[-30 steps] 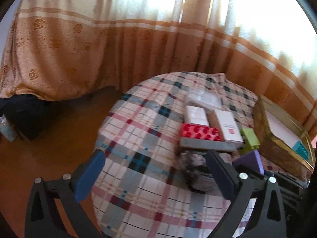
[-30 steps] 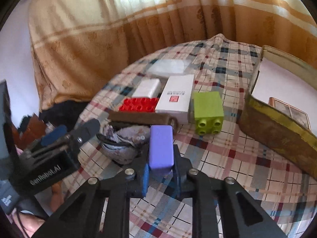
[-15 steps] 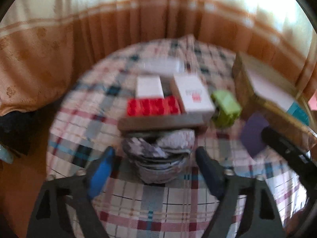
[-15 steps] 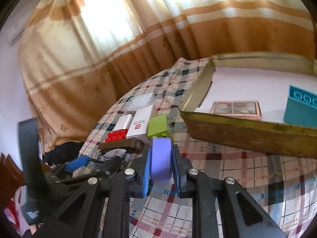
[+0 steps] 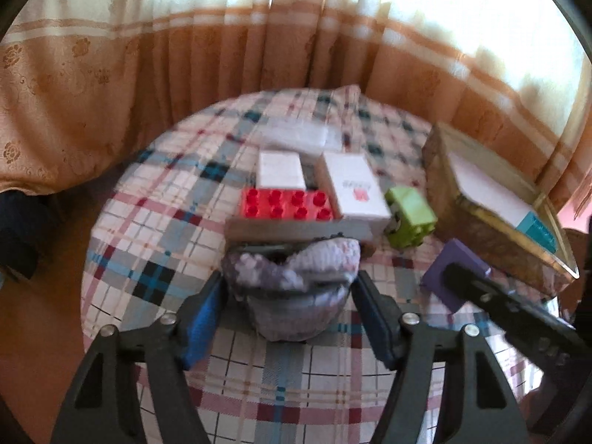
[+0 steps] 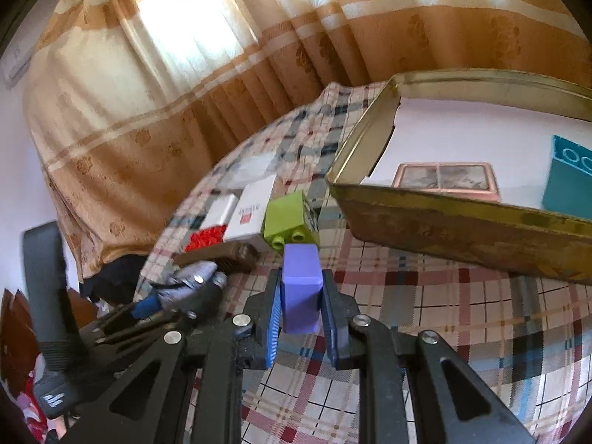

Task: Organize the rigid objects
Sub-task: 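Grasp the grey fabric pouch with the left gripper while the right holds the purple block, then place the pouch in the tin tray with the left while the right places the purple block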

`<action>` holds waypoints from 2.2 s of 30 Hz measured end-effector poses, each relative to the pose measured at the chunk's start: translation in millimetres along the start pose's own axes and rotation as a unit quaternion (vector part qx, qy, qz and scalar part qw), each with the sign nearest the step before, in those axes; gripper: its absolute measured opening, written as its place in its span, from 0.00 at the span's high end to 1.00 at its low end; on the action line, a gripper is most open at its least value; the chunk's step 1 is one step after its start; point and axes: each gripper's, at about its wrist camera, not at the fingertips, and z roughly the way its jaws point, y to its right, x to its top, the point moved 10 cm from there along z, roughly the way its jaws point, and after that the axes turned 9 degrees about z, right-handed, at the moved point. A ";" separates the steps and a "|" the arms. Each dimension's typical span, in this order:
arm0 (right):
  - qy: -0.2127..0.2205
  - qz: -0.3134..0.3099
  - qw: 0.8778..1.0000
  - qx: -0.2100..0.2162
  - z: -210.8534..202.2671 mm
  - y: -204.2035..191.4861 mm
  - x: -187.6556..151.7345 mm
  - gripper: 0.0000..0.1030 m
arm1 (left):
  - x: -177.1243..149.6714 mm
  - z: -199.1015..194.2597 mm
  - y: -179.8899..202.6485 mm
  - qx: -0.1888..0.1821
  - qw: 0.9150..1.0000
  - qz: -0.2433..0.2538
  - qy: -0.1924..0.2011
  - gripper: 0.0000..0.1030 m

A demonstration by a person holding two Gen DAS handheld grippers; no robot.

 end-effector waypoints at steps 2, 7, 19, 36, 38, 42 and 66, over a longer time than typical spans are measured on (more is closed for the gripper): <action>-0.001 -0.003 1.000 -0.002 0.6 -0.6 -0.7 0.79 | 3.0 -7.9 2.1 -0.002 1.000 0.003 0.022 0.33; 0.036 -0.018 0.999 0.026 -16.3 -10.6 3.7 0.79 | 9.9 -16.3 5.0 -0.002 0.999 0.013 0.051 0.33; 0.118 -0.007 0.993 0.028 -53.8 -7.8 21.2 0.79 | 27.0 -33.1 18.0 -0.022 0.995 0.016 0.091 0.33; 0.270 0.033 0.959 -0.084 -161.9 80.5 91.7 0.79 | 76.8 -51.4 104.3 -0.075 0.984 0.075 0.143 0.33; 0.279 0.045 0.954 -0.099 -171.4 97.7 98.1 0.79 | 83.6 -51.0 117.4 -0.082 0.982 0.082 0.149 0.33; 0.291 0.057 0.946 -0.132 -182.7 126.8 112.6 0.79 | 96.5 -48.0 146.2 -0.094 0.978 0.101 0.155 0.33; 0.252 0.110 0.938 -0.210 -135.2 205.6 129.8 0.70 | 106.2 46.4 238.6 -0.085 0.982 0.152 0.067 0.29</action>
